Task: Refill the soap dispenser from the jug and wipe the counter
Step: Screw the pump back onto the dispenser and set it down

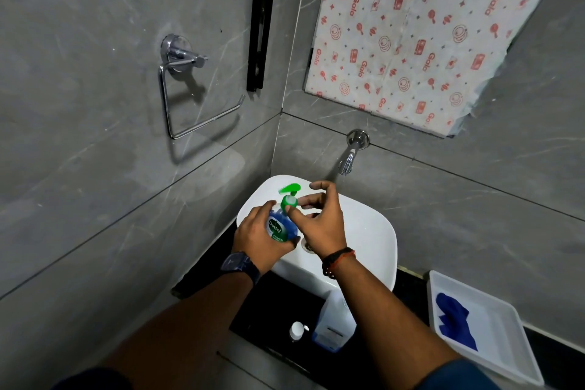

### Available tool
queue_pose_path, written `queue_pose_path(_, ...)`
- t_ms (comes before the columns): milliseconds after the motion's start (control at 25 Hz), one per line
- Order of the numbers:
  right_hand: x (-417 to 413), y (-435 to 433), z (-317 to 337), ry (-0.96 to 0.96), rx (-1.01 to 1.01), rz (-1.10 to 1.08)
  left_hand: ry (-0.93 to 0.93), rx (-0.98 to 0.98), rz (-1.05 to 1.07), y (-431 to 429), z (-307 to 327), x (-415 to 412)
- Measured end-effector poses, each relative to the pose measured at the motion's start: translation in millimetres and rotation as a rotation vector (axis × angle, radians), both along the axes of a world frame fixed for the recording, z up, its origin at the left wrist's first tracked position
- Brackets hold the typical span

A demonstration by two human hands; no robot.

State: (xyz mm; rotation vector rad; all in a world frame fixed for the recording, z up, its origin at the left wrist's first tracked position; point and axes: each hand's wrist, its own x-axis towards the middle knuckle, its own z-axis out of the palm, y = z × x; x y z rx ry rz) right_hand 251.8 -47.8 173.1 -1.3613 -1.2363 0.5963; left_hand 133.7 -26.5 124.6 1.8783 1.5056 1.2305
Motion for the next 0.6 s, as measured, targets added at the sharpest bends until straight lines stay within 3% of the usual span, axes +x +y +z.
queue_pose_path(600, 2.6, 1.2, 3.8, -0.03, -0.026, 0.011, 0.016, -0.006, -0.045, -4.4, 3.4, 1.8)
